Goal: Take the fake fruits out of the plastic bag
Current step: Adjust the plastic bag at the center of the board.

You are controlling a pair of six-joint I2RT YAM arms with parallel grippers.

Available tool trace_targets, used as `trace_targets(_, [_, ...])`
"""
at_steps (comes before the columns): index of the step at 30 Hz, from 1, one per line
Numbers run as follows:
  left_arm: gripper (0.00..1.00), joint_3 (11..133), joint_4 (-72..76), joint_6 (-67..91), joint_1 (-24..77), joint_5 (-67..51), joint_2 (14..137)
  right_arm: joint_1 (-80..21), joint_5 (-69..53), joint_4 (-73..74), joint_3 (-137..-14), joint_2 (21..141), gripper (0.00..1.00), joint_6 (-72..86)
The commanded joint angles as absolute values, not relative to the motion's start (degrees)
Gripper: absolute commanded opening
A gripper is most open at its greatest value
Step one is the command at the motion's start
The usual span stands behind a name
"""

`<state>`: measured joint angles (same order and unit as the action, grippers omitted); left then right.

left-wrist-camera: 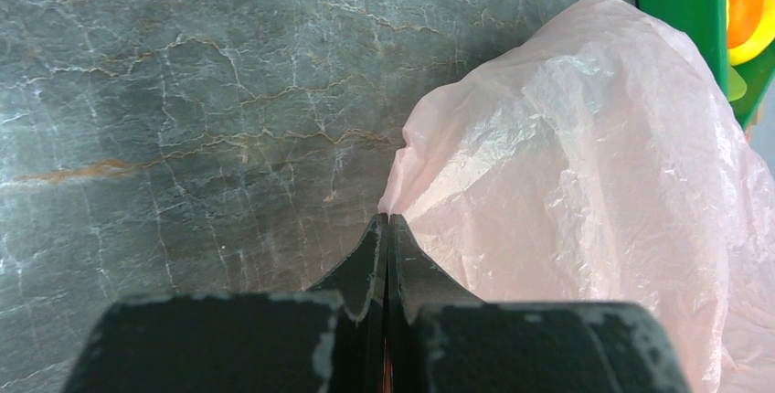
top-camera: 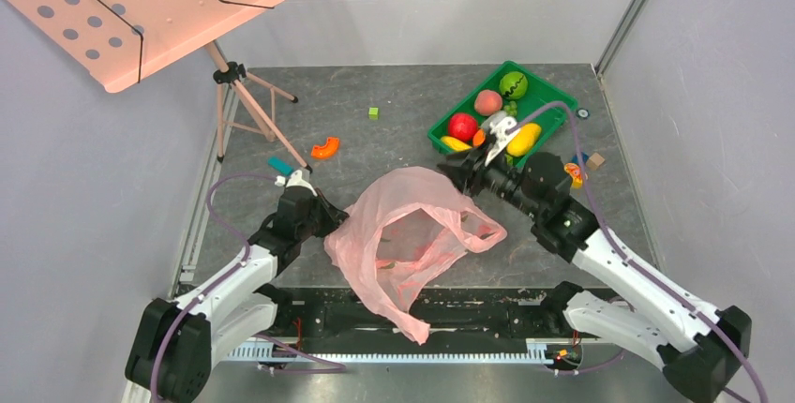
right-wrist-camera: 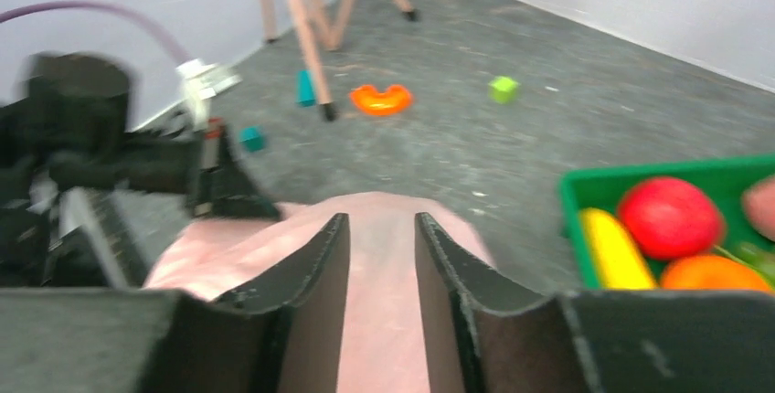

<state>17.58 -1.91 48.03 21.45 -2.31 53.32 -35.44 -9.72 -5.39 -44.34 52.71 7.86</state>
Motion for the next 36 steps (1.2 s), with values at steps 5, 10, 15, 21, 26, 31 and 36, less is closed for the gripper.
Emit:
trace_targets(5, [0.02, 17.6, 3.27, 46.02, 21.22, -5.24, 53.54, -53.82, -8.66, -5.54, -39.38, 49.34, 0.22, 6.44])
trace_targets(10, [0.16, 17.64, 3.68, 46.23, 21.24, -7.24, 52.52, -60.14, -4.5, -7.77, -35.55, 49.9, 0.2, 8.6])
trace_targets(15, [0.44, 19.38, -0.89, 46.35, 21.24, -6.04, 49.88, -63.55, -1.17, -8.61, -34.0, 51.17, 0.2, 10.11])
trace_targets(21, [0.57, 24.62, -7.05, 45.58, 21.24, -2.01, 46.06, -64.73, 4.28, -9.96, -30.51, 51.24, 0.2, 14.51])
trace_targets(26, [0.58, 29.73, -5.42, 45.09, 21.2, -0.2, 49.86, -65.04, 3.43, -12.47, -28.11, 46.43, 0.24, 17.13])
trace_targets(31, [0.59, 34.2, -0.2, 45.18, 21.26, -0.45, 58.04, -65.17, -6.98, -12.08, -30.48, 44.98, 0.28, 15.86])
trace_targets(36, [0.55, 40.5, 5.33, 43.05, 21.25, -2.96, 68.99, -66.73, -16.57, -12.49, -31.65, 47.92, 0.22, 15.3])
